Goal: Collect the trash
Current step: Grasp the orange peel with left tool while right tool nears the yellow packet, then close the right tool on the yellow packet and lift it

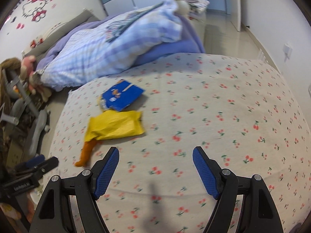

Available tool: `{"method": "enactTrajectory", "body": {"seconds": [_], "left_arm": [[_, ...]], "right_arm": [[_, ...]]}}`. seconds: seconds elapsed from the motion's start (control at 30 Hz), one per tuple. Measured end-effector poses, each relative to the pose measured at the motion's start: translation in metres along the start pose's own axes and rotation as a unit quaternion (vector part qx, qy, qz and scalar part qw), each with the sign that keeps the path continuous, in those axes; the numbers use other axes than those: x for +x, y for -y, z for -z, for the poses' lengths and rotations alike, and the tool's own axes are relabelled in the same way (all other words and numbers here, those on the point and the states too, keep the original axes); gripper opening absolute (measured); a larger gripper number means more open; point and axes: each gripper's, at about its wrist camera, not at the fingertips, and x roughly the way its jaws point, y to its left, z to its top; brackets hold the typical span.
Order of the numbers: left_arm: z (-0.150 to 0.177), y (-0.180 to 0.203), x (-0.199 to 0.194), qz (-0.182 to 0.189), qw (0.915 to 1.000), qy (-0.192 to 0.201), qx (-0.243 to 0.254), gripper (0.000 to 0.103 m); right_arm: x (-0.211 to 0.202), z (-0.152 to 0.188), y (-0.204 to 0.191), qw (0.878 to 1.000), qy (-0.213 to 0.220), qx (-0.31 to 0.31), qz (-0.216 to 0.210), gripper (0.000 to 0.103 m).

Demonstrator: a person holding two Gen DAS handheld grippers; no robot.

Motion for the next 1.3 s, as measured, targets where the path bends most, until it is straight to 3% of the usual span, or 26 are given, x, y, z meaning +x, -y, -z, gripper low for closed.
{"method": "enactTrajectory", "body": {"seconds": [0.03, 0.1, 0.23, 0.33, 0.4, 0.5, 0.6, 0.77, 0.97, 1.17, 1.3], "left_arm": [[0.0, 0.004, 0.006, 0.008, 1.0, -0.003, 0.002, 0.083], [-0.002, 0.013, 0.022, 0.022, 0.9996, -0.017, 0.008, 0.07], [-0.007, 0.026, 0.045, 0.039, 0.9988, -0.029, 0.011, 0.058], [-0.008, 0.033, 0.052, 0.023, 0.999, -0.021, 0.032, 0.049], [-0.01, 0.037, 0.053, 0.011, 0.9988, -0.018, 0.044, 0.029], [-0.011, 0.034, 0.052, 0.013, 0.9987, -0.02, 0.044, 0.021], [-0.01, 0.031, 0.048, 0.017, 0.9986, -0.028, 0.042, 0.018], [-0.004, 0.015, 0.032, 0.011, 0.9991, -0.031, 0.029, 0.017], [-0.002, -0.017, 0.01, 0.001, 0.9998, -0.02, 0.003, 0.017], [0.001, -0.046, -0.003, -0.009, 0.9998, -0.016, -0.012, 0.017], [0.004, -0.058, -0.006, -0.013, 0.9995, -0.021, -0.023, 0.017]], "right_arm": [[0.003, -0.001, 0.004, 1.0, -0.002, 0.006, -0.001, 0.079], [0.01, -0.002, 0.012, 1.0, -0.008, 0.016, -0.004, 0.08], [0.021, -0.004, 0.019, 1.0, -0.015, 0.025, -0.002, 0.08], [0.028, -0.006, 0.022, 0.999, -0.018, 0.033, -0.005, 0.08], [0.033, -0.006, 0.024, 0.999, -0.02, 0.039, -0.007, 0.079], [0.039, -0.006, 0.026, 0.999, -0.024, 0.042, -0.006, 0.079], [0.044, -0.006, 0.026, 0.998, -0.029, 0.047, -0.006, 0.079], [0.065, -0.012, 0.009, 0.996, -0.046, 0.064, -0.044, 0.08], [0.079, -0.031, -0.033, 0.998, -0.022, 0.012, -0.056, 0.079], [0.099, -0.029, -0.061, 0.999, -0.018, -0.041, -0.028, 0.079], [0.102, -0.024, -0.074, 0.997, -0.016, -0.076, -0.016, 0.065]]}}
